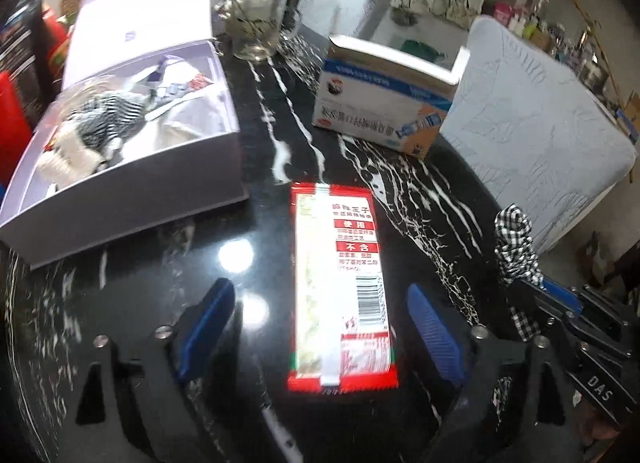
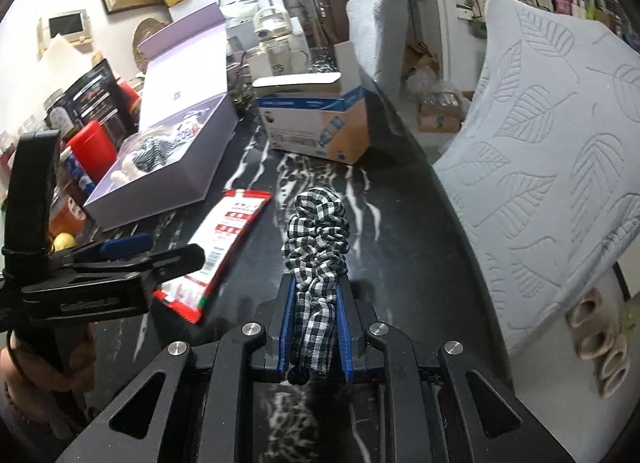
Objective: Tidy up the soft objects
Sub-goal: 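Grasp the red-and-white packet with the left tool, then carry the scrunchie and red-and-white packet toward the lavender box with both tools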
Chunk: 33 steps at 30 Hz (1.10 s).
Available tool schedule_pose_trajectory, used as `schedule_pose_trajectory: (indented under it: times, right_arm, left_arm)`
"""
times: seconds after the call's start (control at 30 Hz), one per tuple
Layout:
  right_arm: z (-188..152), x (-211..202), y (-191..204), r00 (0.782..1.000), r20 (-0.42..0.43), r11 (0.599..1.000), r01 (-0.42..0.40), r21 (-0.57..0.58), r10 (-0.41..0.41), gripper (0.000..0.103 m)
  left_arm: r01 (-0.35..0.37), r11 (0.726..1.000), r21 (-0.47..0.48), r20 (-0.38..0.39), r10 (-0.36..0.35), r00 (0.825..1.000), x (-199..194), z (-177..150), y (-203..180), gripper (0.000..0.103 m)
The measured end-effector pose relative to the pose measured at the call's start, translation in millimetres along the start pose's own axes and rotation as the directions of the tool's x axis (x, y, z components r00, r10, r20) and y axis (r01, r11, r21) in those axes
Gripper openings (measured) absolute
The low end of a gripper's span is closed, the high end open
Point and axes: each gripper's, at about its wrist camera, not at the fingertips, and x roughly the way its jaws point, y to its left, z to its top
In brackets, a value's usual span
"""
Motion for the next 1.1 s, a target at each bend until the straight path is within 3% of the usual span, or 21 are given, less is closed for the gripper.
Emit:
schedule_pose_trajectory:
  times: [0.07,0.2,0.27,0.3,0.33,0.4,0.63,0.73,1.1]
  right_arm:
    - [1,3,-6,1.000,-0.010,1.000,-0.002,0.010,0.002,0.019]
    - [2,6,-11,1.000,-0.015,1.000,-0.004,0.021,0.004,0.019]
    - [1,6,-13,1.000,-0.016,1.000,-0.003,0.025,0.003,0.019]
    - [1,7,-14,1.000,-0.016,1.000,-0.003,0.027,0.004,0.019]
    - [2,7,-14,1.000,-0.017,1.000,-0.005,0.028,0.005,0.019]
    - [1,8,-15,1.000,-0.020,0.999,-0.022,0.033,0.023,0.019]
    - [-2,5,-10,0.998,-0.019,0.997,-0.064,0.039,0.065,0.019]
    - [-5,5,-7,0.994,-0.025,0.993,-0.102,0.052,0.103,0.019]
    - [-15,-1,26,0.990,-0.039,0.991,-0.135,0.018,0.136,0.019]
  left_arm:
    - [0.031,1.000,-0.002,-0.045,-0.031,0.999,11,3,-3,0.088]
    - [0.023,0.999,0.025,-0.036,-0.022,0.999,13,6,-10,0.088]
    - [0.009,0.999,0.051,-0.021,-0.008,1.000,13,5,-15,0.076]
    - [-0.031,0.996,0.084,-0.003,0.032,0.999,12,4,-19,0.055]
    - [-0.078,0.990,0.114,0.012,0.077,0.997,11,2,-23,0.051]
    - [-0.089,0.985,0.148,0.032,0.085,0.996,9,0,-24,0.047]
    - [-0.069,0.986,0.153,0.028,0.065,0.997,-3,-11,-20,0.046]
    - [-0.106,0.980,0.169,0.049,0.099,0.994,-11,-19,-19,0.046]
    - [-0.090,0.989,0.116,0.121,0.075,0.990,-58,-46,7,0.046]
